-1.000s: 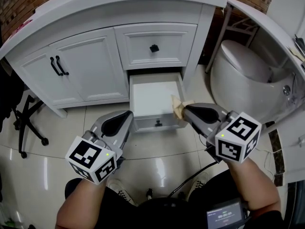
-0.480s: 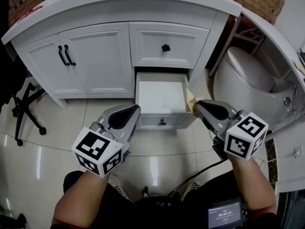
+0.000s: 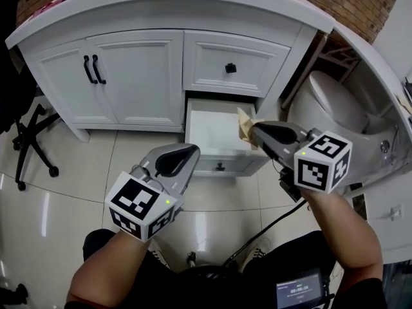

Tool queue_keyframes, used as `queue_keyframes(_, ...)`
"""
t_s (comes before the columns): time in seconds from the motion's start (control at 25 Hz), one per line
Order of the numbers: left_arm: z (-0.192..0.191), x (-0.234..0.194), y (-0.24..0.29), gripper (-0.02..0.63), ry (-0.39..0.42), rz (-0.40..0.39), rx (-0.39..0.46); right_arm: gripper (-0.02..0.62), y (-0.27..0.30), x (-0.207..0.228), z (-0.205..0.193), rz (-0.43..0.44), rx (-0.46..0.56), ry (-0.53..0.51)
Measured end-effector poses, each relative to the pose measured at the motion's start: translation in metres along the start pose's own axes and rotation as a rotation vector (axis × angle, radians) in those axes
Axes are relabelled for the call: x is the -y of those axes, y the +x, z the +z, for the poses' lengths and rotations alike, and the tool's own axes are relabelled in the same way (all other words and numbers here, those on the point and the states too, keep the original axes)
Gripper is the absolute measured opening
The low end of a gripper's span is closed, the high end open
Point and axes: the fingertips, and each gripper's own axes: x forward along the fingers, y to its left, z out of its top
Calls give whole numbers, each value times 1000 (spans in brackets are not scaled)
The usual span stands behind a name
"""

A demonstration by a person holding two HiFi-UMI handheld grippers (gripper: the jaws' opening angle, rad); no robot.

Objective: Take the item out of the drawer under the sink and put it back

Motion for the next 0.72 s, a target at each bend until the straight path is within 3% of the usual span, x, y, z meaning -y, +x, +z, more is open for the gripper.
queue_keyframes(0.24,1,3,2,5,-1,-13,-1,14,57,40,-16,-37,-147,-124)
queue_keyframes(0.52,3,-6,0,5,-23,-4,11,14,113,96,-62,-86,-295,-183)
queue_keyframes(0.72,1,-5,0,5,-25,-8,3,14,137,110,-80,-75,-372,-241)
